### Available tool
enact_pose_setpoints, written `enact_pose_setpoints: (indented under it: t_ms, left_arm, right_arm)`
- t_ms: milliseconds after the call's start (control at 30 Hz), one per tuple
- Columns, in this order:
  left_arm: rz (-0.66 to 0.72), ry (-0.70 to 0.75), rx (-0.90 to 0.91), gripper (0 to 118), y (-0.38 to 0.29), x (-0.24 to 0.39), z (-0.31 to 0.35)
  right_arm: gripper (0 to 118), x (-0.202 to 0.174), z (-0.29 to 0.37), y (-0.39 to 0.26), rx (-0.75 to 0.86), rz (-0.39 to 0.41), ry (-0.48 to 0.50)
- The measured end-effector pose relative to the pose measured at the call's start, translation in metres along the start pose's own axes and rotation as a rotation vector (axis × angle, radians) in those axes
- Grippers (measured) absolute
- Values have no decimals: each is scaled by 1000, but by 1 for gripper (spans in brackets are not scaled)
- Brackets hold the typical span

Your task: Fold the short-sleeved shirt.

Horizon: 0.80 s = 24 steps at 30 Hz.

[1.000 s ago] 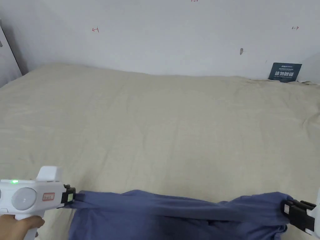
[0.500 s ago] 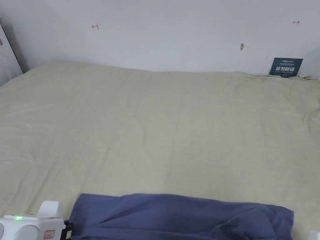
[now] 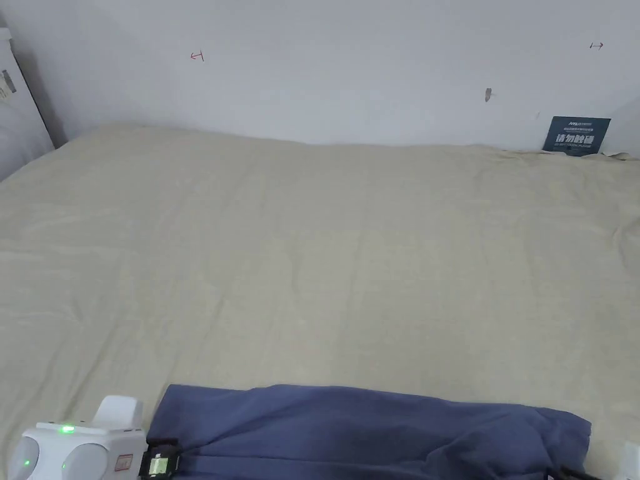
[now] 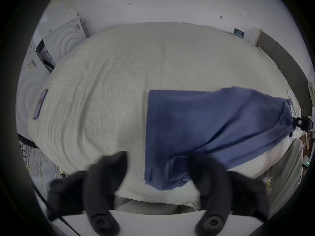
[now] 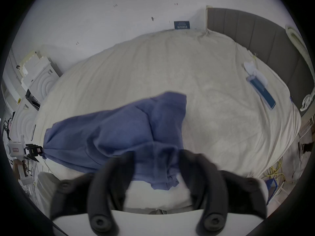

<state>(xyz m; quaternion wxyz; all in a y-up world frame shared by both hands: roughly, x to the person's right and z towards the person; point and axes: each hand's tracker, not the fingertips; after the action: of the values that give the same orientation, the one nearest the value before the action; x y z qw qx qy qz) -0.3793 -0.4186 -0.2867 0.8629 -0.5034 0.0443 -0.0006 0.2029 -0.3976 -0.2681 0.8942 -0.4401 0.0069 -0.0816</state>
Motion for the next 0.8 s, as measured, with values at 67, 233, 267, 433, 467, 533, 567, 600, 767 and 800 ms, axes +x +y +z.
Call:
enact_pose_setpoints:
  t_ms: [67, 233, 267, 433, 467, 533, 567, 600, 767, 800]
  left_arm:
    - [13, -2, 39, 118, 8, 1, 11]
    - [20, -27, 175, 118, 33, 10, 43]
    - [11, -38, 213, 118, 39, 12, 51]
    - [51, -67, 371, 118, 61, 20, 75]
    - [53, -68, 403, 118, 64, 22, 78]
    - [51, -59, 463, 115, 69, 27, 82]
    - [47, -52, 499, 113, 70, 31, 84]
    - [43, -51, 526, 109, 70, 34, 86]
    - [-2, -54, 638, 78, 64, 48, 84]
    - [-5, -48, 639, 68, 63, 50, 83]
  right_arm:
    - [84, -6, 15, 11, 60, 1, 14]
    - [85, -29, 49, 39, 208, 32, 10]
    - [85, -33, 54, 45, 239, 46, 7]
    - [85, -48, 72, 67, 373, 98, -44]
    - [85, -52, 76, 70, 401, 106, -57]
    - [85, -58, 80, 74, 447, 119, -81]
    - [85, -59, 80, 76, 473, 126, -97]
    - [84, -61, 81, 76, 495, 138, -114]
    - [75, -70, 78, 75, 532, 169, -154]
    - [59, -71, 77, 74, 532, 173, -159]
